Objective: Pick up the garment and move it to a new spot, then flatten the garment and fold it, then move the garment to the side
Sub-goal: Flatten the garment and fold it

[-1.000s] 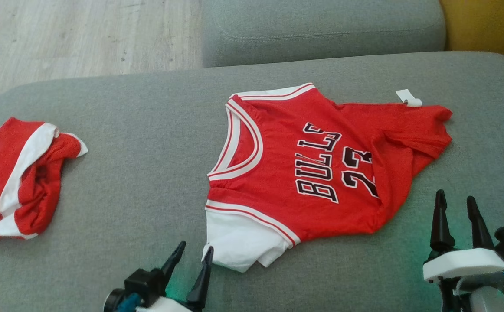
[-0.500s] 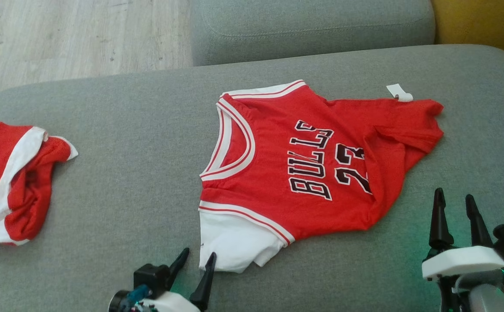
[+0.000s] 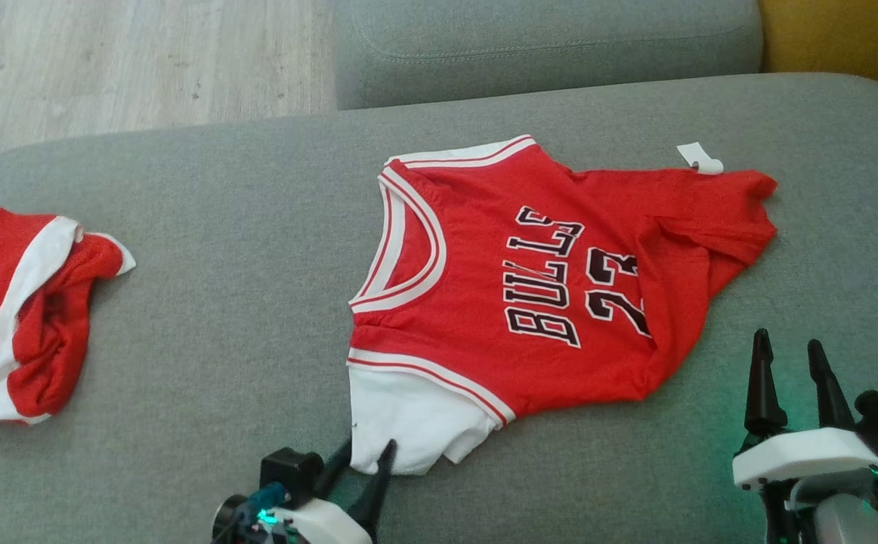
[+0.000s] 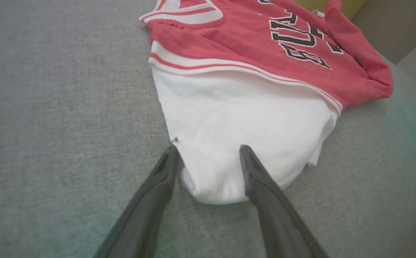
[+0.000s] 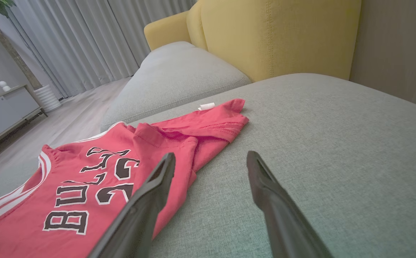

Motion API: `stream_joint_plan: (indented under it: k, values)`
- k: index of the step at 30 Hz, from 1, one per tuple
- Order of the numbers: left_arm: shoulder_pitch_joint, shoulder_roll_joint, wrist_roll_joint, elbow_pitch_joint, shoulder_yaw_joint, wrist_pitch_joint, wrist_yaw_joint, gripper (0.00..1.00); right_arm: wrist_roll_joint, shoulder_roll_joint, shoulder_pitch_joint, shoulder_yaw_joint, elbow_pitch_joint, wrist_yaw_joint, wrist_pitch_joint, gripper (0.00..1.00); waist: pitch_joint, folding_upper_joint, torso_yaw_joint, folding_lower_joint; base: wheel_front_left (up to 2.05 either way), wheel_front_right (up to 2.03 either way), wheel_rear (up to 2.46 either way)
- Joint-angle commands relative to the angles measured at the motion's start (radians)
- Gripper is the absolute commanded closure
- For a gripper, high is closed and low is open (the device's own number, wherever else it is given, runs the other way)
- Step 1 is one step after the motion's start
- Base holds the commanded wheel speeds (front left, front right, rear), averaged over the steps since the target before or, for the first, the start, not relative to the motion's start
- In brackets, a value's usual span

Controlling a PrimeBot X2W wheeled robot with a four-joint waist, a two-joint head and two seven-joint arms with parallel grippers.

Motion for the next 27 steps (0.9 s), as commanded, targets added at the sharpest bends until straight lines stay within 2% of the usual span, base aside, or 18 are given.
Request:
stream_joint_plan:
  k: [1, 6, 12, 19, 27]
  values:
    - [-0.019, 0.008, -0.008, -0.01, 0.0, 0.012, 0.002, 1.0, -0.01, -0.005, -0.052, 0.023, -0.022, 0.007, -0.011, 0.0, 0.002, 0.0, 0.002, 0.0, 0.0, 0.0, 0.0]
    - [-0.041, 0.023, -0.029, -0.012, -0.008, -0.03, 0.001, 1.0, -0.019, -0.005, -0.09, 0.005, 0.004, 0.007, -0.011, 0.0, 0.018, 0.0, 0.022, 0.0, 0.0, 0.0, 0.0]
    - [-0.069, 0.026, -0.019, -0.019, 0.02, -0.079, 0.007, 1.0, -0.039, -0.005, -0.194, -0.006, 0.103, 0.007, -0.008, 0.0, 0.041, 0.0, 0.055, 0.0, 0.0, 0.0, 0.0]
    - [-0.077, 0.02, 0.004, -0.035, 0.033, -0.093, 0.011, 1.0, -0.045, -0.011, -0.331, -0.047, 0.291, 0.007, 0.052, 0.0, 0.064, 0.0, 0.087, 0.0, 0.0, 0.0, 0.0]
    - [-0.085, 0.013, 0.019, -0.045, 0.034, -0.094, 0.008, 1.0, -0.045, -0.041, -0.44, -0.111, 0.477, 0.007, 0.046, 0.0, 0.087, 0.0, 0.116, 0.0, 0.0, 0.0, 0.0]
